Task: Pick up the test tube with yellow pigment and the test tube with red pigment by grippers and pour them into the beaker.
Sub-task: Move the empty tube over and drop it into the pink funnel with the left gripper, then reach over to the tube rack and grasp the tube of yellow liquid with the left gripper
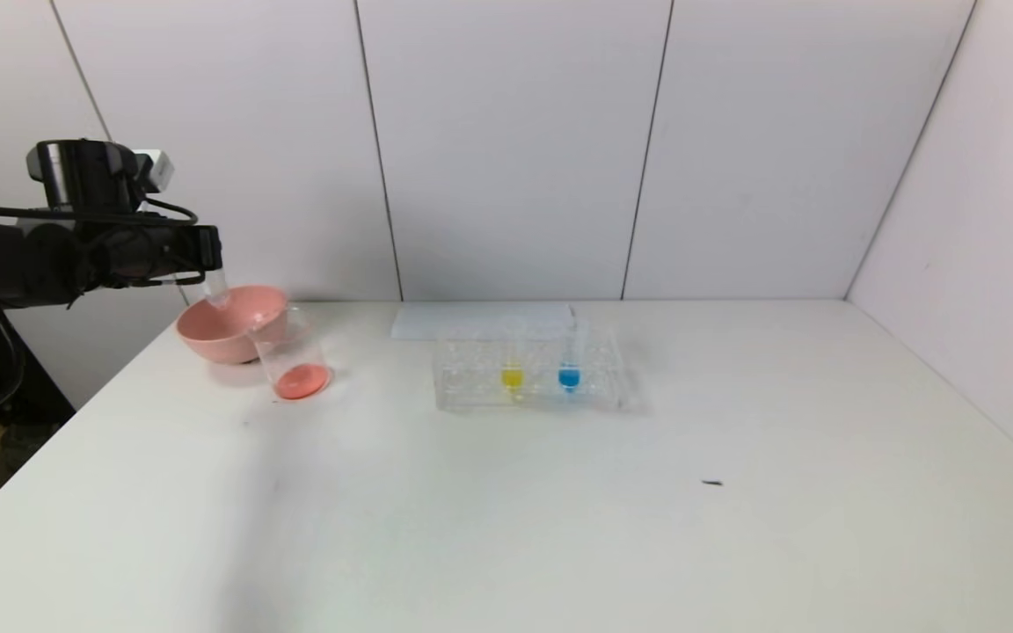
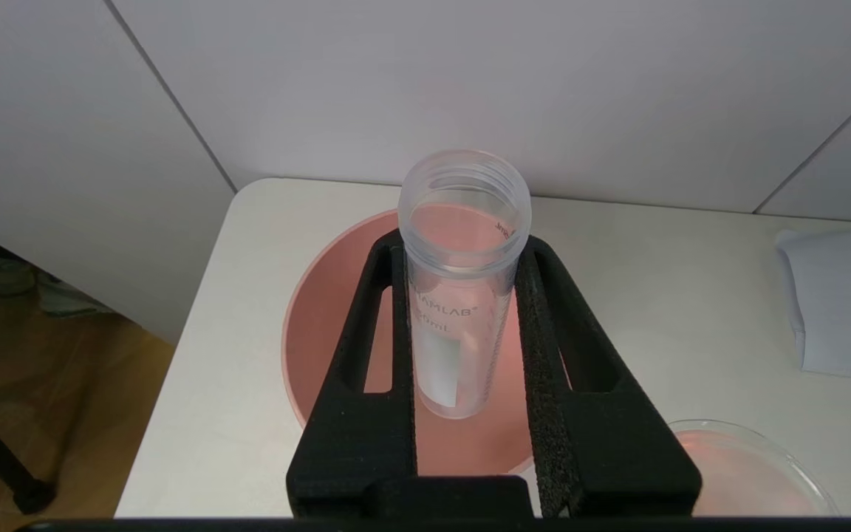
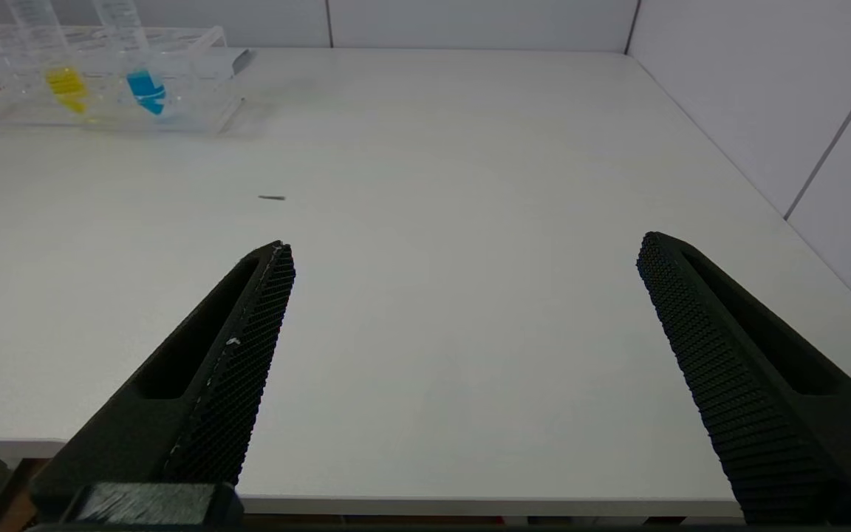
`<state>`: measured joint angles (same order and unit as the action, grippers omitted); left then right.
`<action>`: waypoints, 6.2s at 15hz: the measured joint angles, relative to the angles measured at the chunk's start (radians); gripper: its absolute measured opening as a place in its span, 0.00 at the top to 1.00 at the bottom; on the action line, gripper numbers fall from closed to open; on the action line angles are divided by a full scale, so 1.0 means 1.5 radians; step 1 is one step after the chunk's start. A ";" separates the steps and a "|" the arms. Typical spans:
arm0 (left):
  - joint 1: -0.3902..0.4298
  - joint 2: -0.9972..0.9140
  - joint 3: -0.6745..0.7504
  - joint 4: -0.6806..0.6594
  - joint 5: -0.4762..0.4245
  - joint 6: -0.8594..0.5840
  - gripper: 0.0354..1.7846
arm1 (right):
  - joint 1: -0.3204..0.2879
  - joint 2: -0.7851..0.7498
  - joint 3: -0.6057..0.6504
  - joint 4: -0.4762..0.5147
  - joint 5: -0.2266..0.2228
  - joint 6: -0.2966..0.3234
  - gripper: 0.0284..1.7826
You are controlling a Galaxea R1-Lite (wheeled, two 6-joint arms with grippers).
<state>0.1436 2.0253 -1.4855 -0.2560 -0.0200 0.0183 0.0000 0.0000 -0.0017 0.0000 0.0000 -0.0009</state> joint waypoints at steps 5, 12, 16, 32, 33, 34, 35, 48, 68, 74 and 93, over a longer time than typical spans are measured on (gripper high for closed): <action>0.000 0.032 -0.017 -0.013 0.000 0.002 0.77 | 0.000 0.000 0.000 0.000 0.000 0.000 0.05; 0.003 0.064 -0.033 -0.018 0.000 0.002 0.77 | 0.000 0.000 0.000 0.000 0.000 0.000 0.05; 0.010 0.082 -0.038 -0.029 -0.011 0.003 0.77 | 0.000 0.000 0.000 0.000 0.000 0.000 0.05; 0.012 0.111 -0.034 -0.030 -0.024 0.005 0.77 | 0.000 0.000 0.000 0.000 0.000 0.000 0.05; 0.012 0.112 -0.034 -0.030 -0.024 0.005 0.77 | 0.000 0.000 0.000 0.000 0.000 0.000 0.05; 0.013 0.113 -0.034 -0.034 -0.024 0.005 0.76 | 0.000 0.000 0.000 0.000 0.000 0.000 0.05; 0.013 0.114 -0.034 -0.042 -0.024 0.005 0.73 | 0.000 0.000 0.000 0.000 0.000 0.000 0.05; 0.011 0.112 -0.033 -0.054 -0.023 0.007 0.01 | 0.000 0.000 0.000 0.000 0.000 0.000 0.05; -0.033 -0.153 0.066 -0.021 -0.014 0.007 0.01 | 0.000 0.000 0.000 0.000 0.000 0.000 0.05; -0.061 -0.255 0.173 -0.027 -0.014 0.008 0.01 | 0.000 0.000 0.000 0.000 0.000 0.000 0.05; -0.218 -0.355 0.337 -0.052 0.046 0.003 0.01 | 0.000 0.000 0.000 0.000 0.000 0.000 0.05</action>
<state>-0.1828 1.4932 -0.9794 -0.3338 0.0496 0.0234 0.0000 0.0000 -0.0017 0.0000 0.0000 -0.0013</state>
